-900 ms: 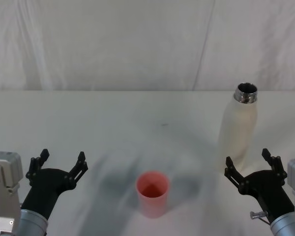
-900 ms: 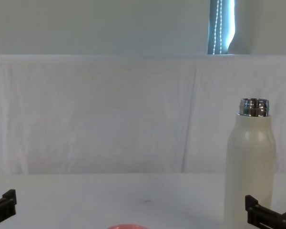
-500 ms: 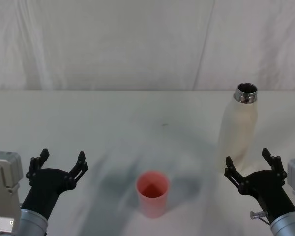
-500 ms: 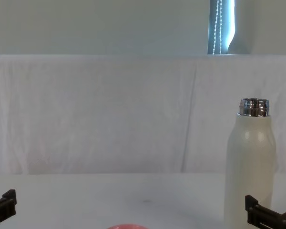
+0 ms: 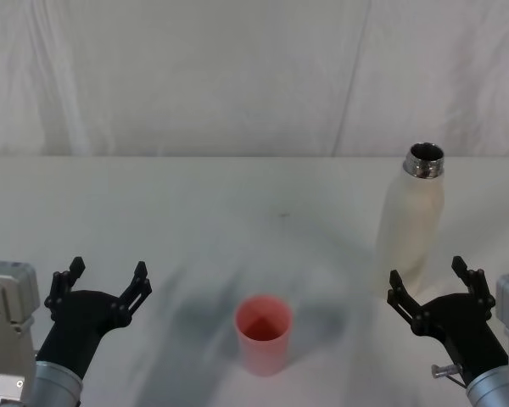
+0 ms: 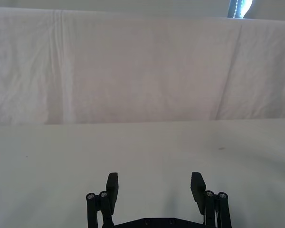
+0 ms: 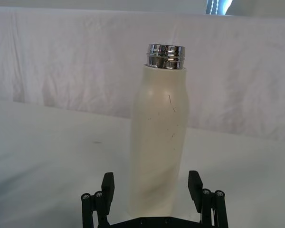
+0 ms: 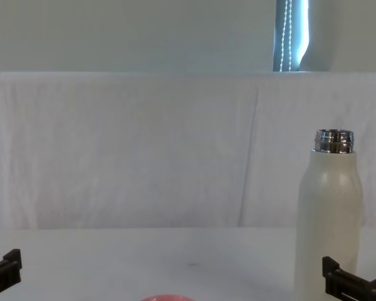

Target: Grasp the thermos with one hand and pour water into the cup lid.

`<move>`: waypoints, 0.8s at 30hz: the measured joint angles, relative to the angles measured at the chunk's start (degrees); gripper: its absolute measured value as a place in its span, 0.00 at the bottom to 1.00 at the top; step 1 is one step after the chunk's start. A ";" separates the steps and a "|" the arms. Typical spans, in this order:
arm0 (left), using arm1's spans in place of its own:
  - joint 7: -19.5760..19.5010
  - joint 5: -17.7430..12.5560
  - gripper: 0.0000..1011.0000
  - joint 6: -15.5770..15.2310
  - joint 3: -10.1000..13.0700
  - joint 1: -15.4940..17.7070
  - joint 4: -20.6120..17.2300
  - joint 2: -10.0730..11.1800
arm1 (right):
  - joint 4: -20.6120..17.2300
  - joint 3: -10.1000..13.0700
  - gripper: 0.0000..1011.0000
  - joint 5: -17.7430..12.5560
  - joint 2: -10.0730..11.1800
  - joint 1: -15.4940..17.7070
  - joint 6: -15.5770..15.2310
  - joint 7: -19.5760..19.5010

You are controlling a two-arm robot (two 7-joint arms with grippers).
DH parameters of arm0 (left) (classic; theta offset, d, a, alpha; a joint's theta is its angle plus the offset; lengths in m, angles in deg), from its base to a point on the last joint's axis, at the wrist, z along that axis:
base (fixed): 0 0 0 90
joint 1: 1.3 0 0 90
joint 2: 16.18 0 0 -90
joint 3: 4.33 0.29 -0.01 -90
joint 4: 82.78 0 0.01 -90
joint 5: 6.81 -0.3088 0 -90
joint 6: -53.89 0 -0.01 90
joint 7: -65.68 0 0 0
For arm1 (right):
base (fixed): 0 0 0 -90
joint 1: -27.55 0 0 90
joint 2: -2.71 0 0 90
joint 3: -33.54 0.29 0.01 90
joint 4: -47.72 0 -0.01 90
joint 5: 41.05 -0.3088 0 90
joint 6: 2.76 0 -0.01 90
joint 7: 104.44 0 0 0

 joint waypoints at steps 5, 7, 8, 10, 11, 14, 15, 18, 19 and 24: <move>0.00 0.00 0.99 0.00 0.00 0.00 0.00 0.00 | 0.00 0.00 0.99 0.00 0.00 0.00 0.00 0.00; 0.00 0.00 0.99 0.00 0.00 0.00 0.00 0.00 | 0.00 0.00 0.99 0.00 0.00 0.00 0.00 0.00; 0.00 0.00 0.99 0.00 0.00 0.00 0.00 0.00 | 0.00 0.00 0.99 0.00 0.00 0.00 0.00 0.00; 0.00 0.00 0.99 0.00 0.00 0.00 0.00 0.00 | 0.00 0.00 0.99 0.00 0.00 0.00 0.00 0.00; 0.00 0.00 0.99 0.00 0.00 0.00 0.00 0.00 | 0.00 0.00 0.99 0.00 0.00 0.00 0.00 0.00; 0.00 0.00 0.99 0.00 0.00 0.00 0.00 0.00 | 0.00 0.00 0.99 0.00 0.00 0.00 0.00 0.00; 0.00 0.00 0.99 0.00 0.00 0.00 0.00 0.00 | 0.00 0.00 0.99 0.00 0.00 0.00 0.00 0.00; 0.00 0.00 0.99 0.00 0.00 0.00 0.00 0.00 | 0.00 0.00 0.99 0.00 0.00 0.00 0.00 0.00; 0.00 0.00 0.99 0.00 0.00 0.00 0.00 0.00 | 0.00 0.00 0.99 0.00 0.00 0.00 0.00 0.00; 0.00 0.00 0.99 0.00 0.00 0.00 0.00 0.00 | 0.00 0.00 0.99 0.00 0.00 0.00 0.00 0.00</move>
